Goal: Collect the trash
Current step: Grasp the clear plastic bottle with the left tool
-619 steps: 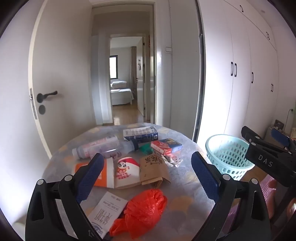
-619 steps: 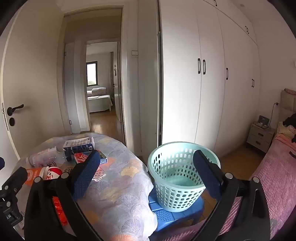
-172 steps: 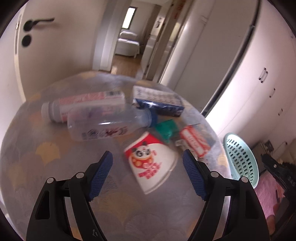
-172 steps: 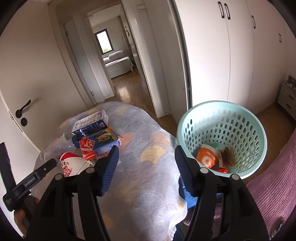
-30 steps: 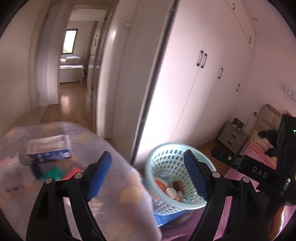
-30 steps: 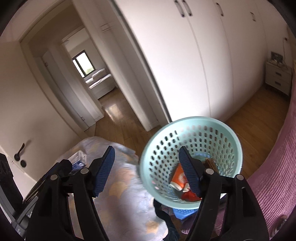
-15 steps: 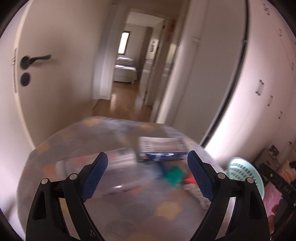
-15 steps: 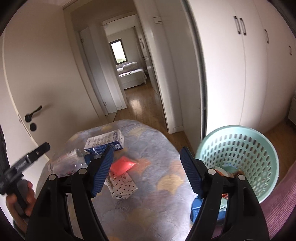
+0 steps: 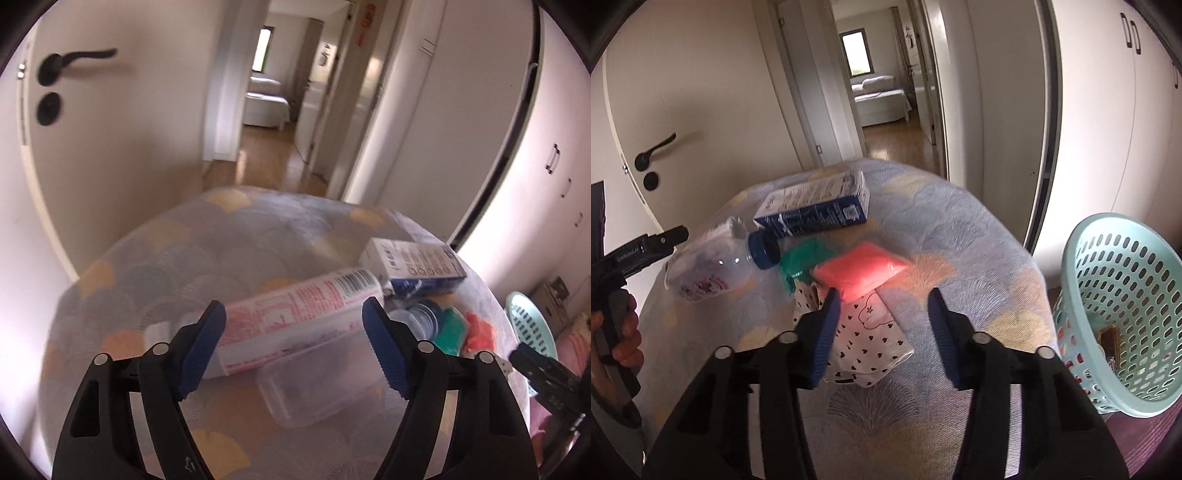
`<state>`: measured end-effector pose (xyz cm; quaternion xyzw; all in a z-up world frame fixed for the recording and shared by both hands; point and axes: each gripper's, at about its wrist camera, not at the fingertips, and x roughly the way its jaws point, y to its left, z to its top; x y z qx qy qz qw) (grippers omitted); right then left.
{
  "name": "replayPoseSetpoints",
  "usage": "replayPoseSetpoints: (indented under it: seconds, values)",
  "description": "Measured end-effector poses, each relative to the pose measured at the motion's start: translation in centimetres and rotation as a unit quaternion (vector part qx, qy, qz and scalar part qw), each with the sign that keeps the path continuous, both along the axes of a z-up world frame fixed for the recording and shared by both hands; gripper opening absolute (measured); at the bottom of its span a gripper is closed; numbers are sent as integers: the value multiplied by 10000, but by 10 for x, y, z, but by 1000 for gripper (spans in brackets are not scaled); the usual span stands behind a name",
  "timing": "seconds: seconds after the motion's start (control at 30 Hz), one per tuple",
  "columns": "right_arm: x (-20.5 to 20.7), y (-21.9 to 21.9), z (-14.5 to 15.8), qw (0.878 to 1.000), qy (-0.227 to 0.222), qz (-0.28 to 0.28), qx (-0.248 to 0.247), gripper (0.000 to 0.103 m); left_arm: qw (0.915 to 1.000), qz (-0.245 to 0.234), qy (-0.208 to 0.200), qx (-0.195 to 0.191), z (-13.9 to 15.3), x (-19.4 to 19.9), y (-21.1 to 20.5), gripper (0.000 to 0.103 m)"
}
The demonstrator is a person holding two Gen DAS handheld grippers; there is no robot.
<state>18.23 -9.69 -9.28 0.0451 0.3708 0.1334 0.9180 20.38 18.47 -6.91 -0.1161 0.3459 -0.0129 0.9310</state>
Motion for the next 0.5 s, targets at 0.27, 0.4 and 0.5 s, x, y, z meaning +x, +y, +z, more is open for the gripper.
replayPoseSetpoints:
  seconds: [0.27,0.4,0.5]
  values:
    - [2,-6,-3,9999,51,-9,145,41,9968,-756,239,-37,-6,-11,-26,62]
    - [2,-8,-2,9998,51,-22,170,41,9899,-1332,443,-216,-7,-29,-46,62]
    - [1,-9,-2,9998,33,-8,180,41,9855,-1610,535,-92,-6,-38,-61,65]
